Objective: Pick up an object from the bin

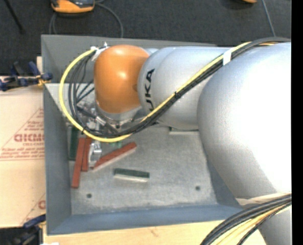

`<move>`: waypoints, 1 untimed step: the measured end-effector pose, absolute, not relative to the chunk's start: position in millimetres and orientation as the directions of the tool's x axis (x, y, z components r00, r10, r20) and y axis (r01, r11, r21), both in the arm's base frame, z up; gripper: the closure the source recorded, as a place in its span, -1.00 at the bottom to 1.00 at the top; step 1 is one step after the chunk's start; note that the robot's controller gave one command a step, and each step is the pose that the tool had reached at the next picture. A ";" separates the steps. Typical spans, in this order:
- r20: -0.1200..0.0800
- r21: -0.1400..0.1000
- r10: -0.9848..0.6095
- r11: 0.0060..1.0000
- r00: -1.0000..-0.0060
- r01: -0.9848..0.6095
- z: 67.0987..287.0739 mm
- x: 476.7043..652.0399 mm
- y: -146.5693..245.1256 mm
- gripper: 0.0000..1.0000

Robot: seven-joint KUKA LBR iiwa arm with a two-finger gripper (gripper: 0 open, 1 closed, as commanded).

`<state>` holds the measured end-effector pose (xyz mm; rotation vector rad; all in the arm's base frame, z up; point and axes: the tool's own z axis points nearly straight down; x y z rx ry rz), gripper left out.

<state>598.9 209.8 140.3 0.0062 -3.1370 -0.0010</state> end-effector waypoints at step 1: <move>-0.003 0.002 0.000 1.000 -1.000 0.000 145.2 601.1 209.1 -1.00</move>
Offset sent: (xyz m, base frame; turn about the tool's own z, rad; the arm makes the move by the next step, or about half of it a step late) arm -0.0552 -0.0309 -0.0681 -0.1876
